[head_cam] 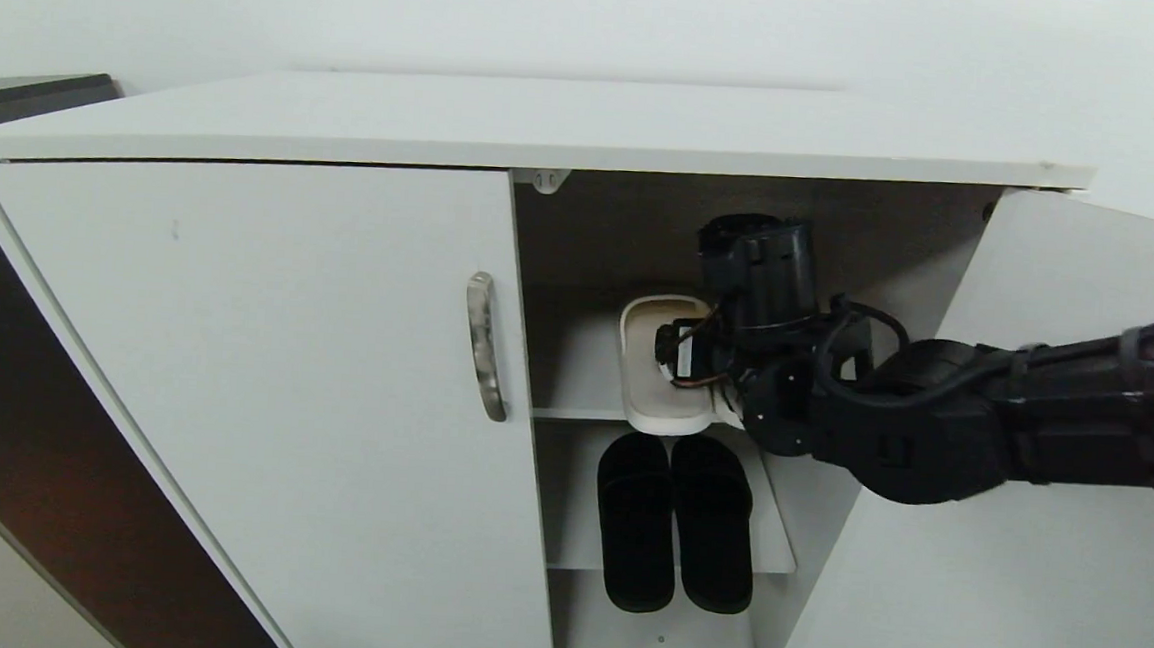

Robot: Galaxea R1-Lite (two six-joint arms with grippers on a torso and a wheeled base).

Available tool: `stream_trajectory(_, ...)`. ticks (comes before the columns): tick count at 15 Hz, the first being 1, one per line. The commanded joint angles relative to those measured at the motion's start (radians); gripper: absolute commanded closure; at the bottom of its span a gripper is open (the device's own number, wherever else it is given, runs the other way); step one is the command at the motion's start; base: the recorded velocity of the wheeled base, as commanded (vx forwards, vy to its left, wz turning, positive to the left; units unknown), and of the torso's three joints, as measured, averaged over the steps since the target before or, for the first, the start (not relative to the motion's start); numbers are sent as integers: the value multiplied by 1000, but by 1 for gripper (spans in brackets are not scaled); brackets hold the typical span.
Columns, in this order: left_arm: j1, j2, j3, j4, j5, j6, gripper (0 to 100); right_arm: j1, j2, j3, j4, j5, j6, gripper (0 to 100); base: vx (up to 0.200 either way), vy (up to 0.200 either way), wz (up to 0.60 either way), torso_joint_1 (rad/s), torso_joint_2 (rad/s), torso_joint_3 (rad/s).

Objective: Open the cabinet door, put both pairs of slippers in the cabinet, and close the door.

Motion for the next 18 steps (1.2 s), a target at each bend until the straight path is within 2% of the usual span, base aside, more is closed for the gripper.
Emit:
stream_trajectory(1, 0, 0, 0, 0, 0, -2, 100, 58, -152, 147, -17, 0, 4, 0, 0, 0, 0, 0, 0, 0)
stream_trajectory(4, 0, 0, 0, 0, 0, 0, 100, 95, -231, 313, -141, 5, 1, 0, 0, 0, 0, 0, 0, 0)
stream_trajectory(5, 0, 0, 0, 0, 0, 0, 100, 112, -262, 354, -164, 12, 1, 100, 0, 0, 0, 0, 0, 0)
stream_trajectory(8, 0, 0, 0, 0, 0, 0, 100, 126, -322, 450, -172, 77, 4, 100, 0, 0, 0, 0, 0, 0)
stream_trajectory(12, 0, 0, 0, 0, 0, 0, 100, 133, -319, 483, -172, 107, 24, 100, 0, 0, 0, 0, 0, 0)
stream_trajectory(18, 0, 0, 0, 0, 0, 0, 100, 133, -317, 520, -194, 115, 22, 100, -200, 0, 0, 6, 2, 0)
